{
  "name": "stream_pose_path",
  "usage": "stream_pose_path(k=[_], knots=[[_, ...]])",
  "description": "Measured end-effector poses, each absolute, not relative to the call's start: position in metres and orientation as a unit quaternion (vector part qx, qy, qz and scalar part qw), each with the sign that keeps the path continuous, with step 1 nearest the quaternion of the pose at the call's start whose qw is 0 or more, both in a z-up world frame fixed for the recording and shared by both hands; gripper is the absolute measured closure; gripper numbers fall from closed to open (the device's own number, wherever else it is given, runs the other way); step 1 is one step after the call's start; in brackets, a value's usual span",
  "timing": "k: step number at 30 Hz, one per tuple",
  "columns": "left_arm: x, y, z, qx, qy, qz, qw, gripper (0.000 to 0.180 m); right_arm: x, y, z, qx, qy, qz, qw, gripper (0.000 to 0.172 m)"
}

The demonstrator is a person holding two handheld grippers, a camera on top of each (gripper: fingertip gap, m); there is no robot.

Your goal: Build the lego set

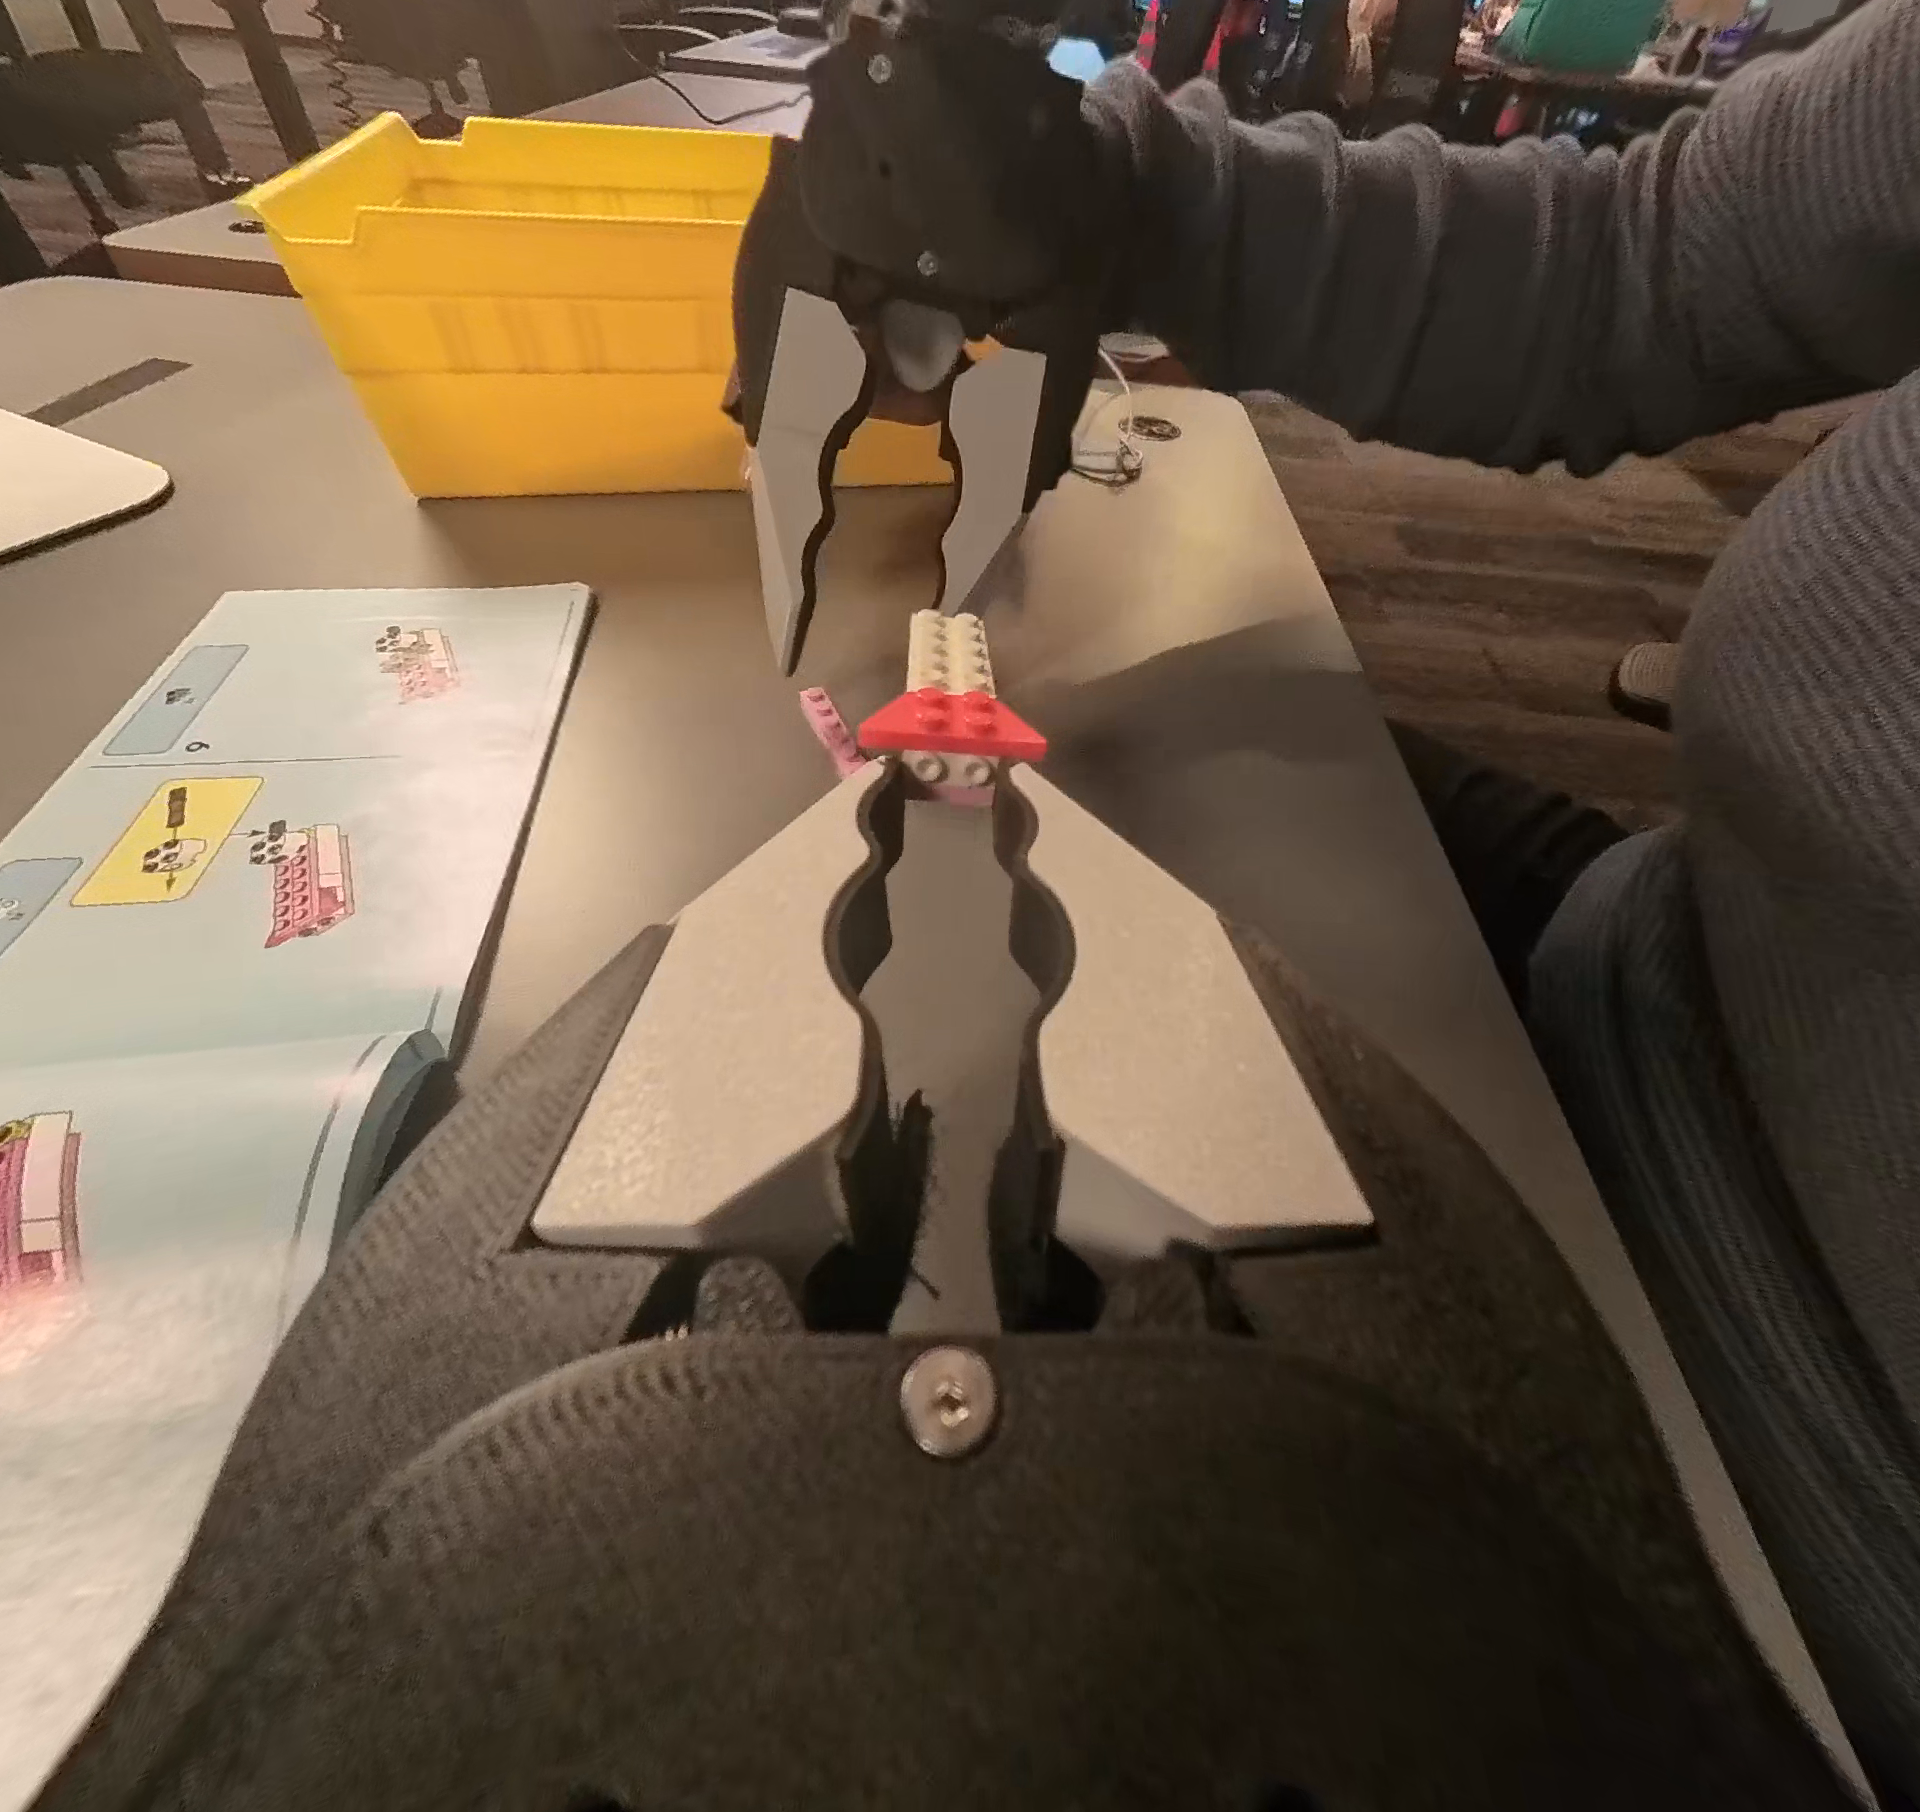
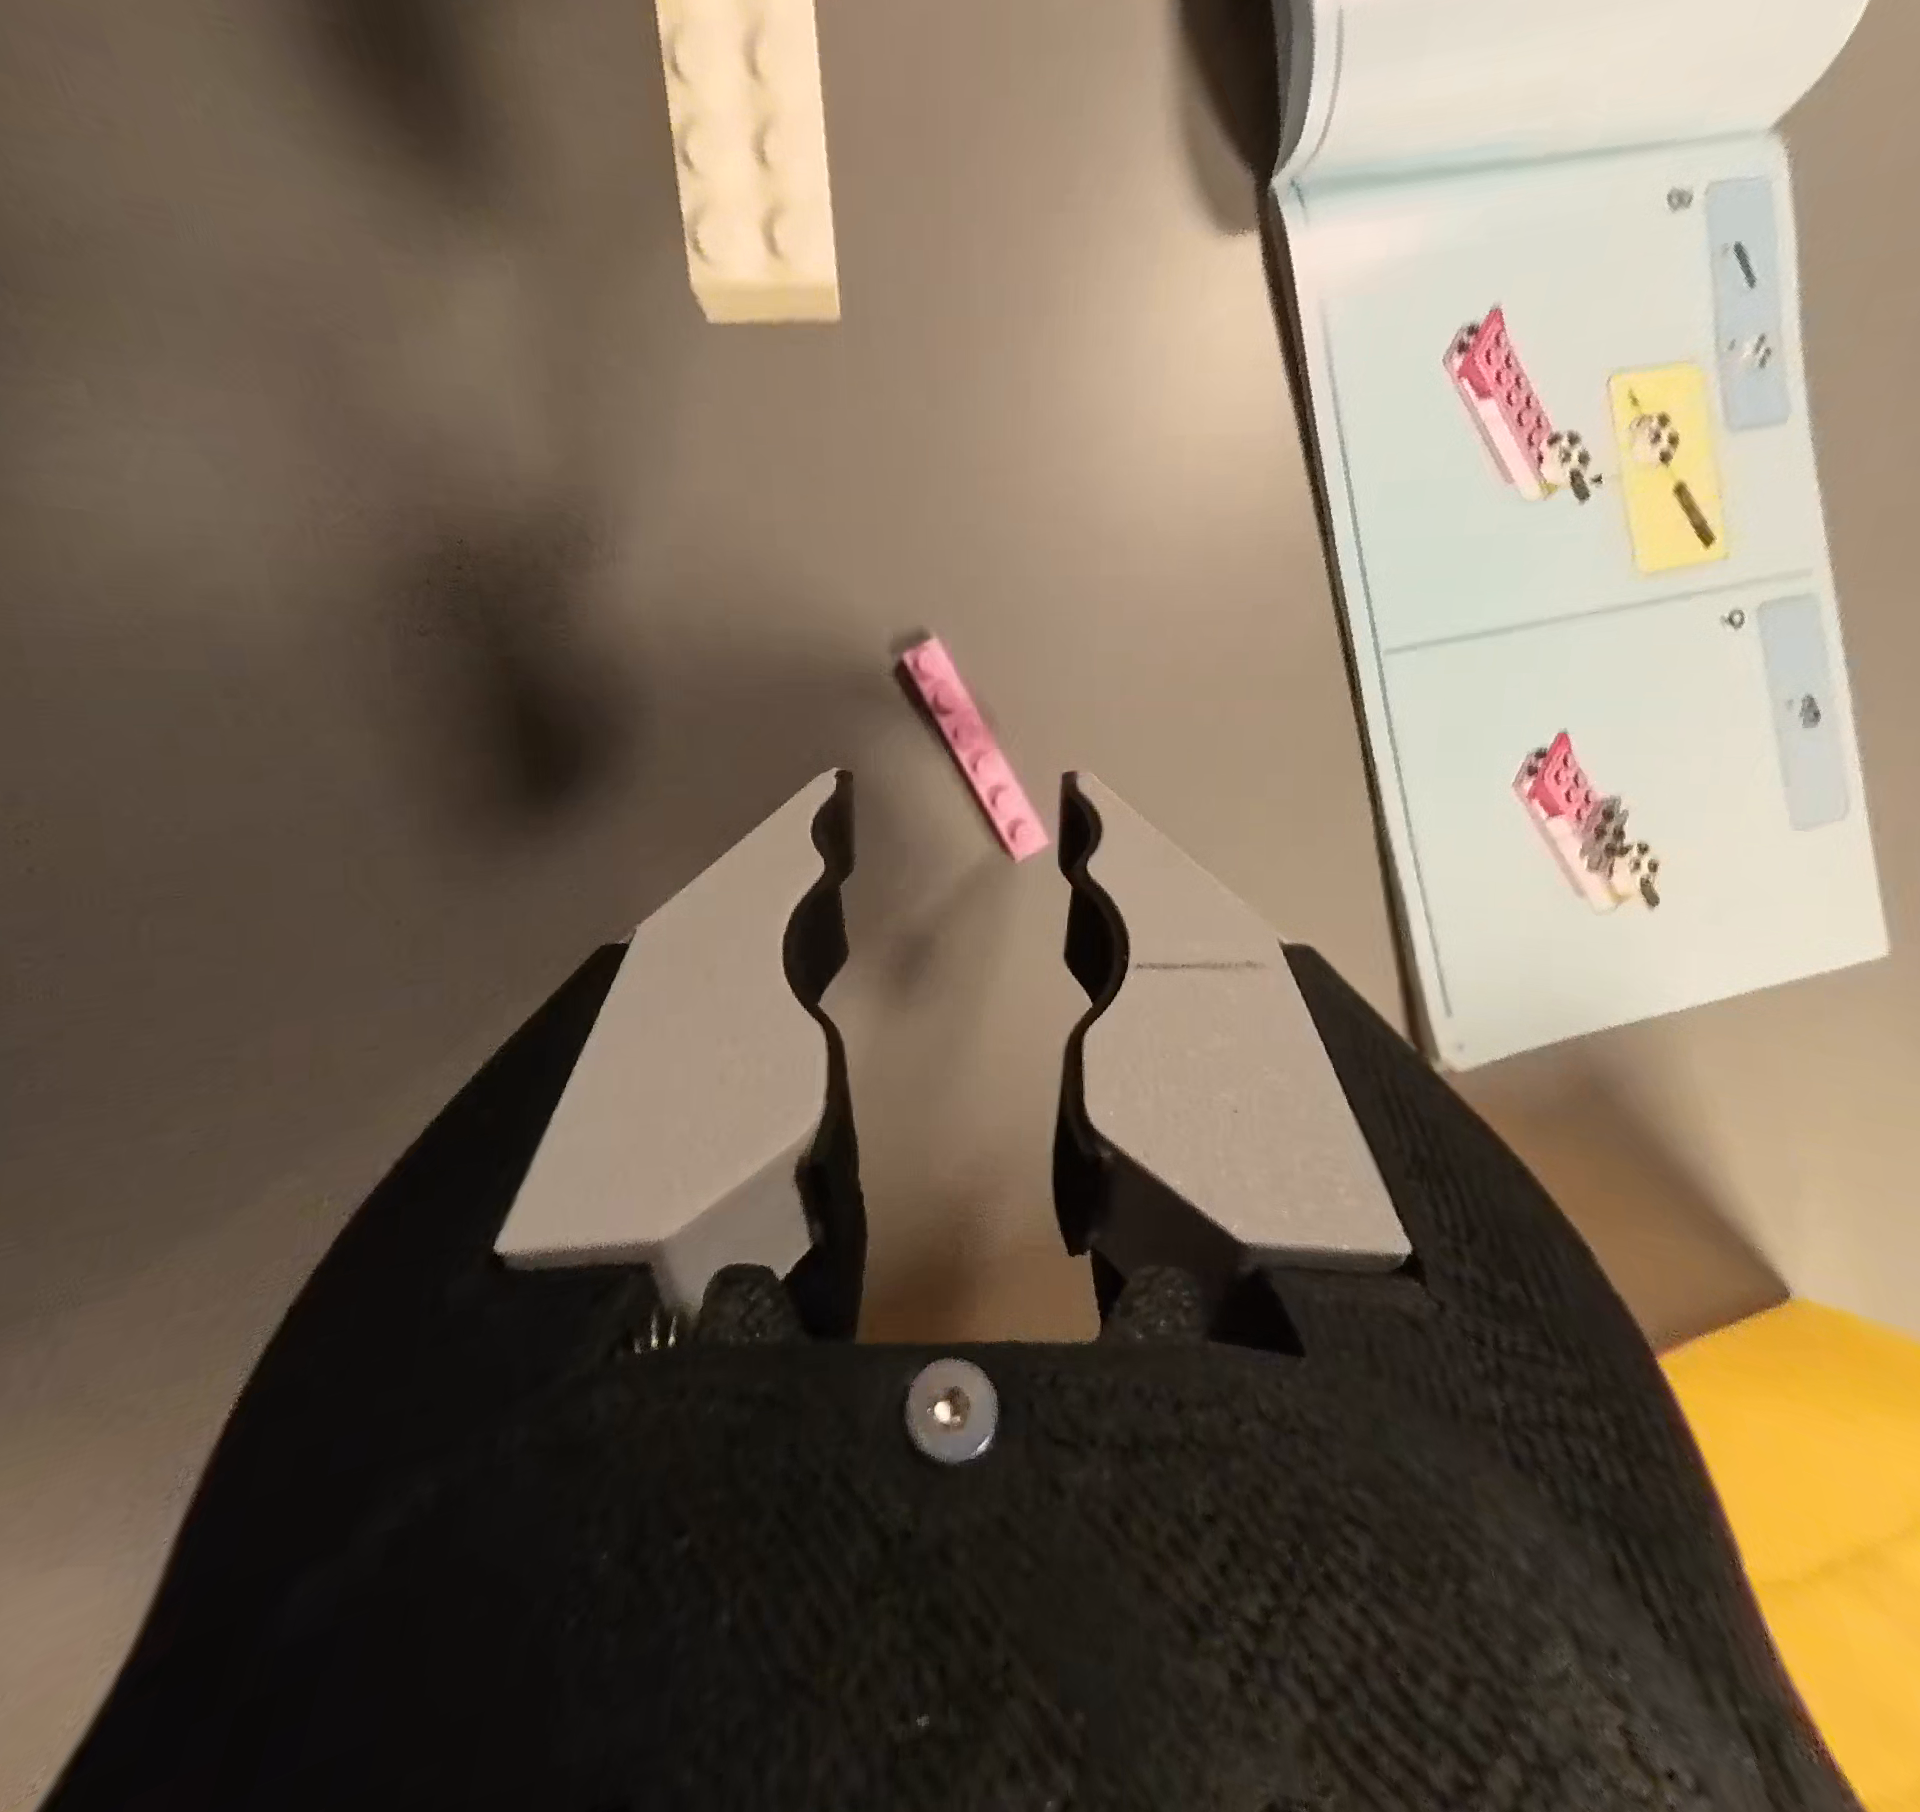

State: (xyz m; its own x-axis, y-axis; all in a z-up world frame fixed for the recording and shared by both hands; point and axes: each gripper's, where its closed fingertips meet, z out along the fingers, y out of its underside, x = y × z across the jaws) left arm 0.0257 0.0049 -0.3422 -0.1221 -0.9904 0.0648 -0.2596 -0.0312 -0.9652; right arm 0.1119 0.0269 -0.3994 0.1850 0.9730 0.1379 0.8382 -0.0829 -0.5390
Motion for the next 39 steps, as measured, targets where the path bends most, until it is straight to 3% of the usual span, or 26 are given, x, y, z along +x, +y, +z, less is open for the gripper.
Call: stream_pose_path(k=[4,8,12,17,21,39], knots=[[0.024,0.010,-0.341,-0.545,0.571,-0.476,0.388,0.164,0.107,0.031,-0.410,-0.716,-0.649,0.134,0.220,0.137],[0.023,0.014,-0.339,-0.546,0.564,-0.475,0.397,0.164,0.104,0.032,-0.413,-0.738,-0.628,0.155,0.192,0.166],[0.023,0.021,-0.335,-0.549,0.548,-0.474,0.417,0.164,0.113,0.029,-0.408,-0.759,-0.614,0.136,0.166,0.167],[0.024,0.024,-0.332,-0.549,0.539,-0.464,0.438,0.164,0.082,0.042,-0.334,-0.738,-0.595,0.165,0.274,0.167],[0.025,0.020,-0.332,-0.540,0.547,-0.461,0.443,0.164,0.046,0.035,-0.301,-0.702,-0.627,0.179,0.286,0.167],[0.025,0.015,-0.326,-0.528,0.541,-0.478,0.448,0.165,0.023,0.019,-0.312,-0.696,-0.665,0.166,0.216,0.167]])
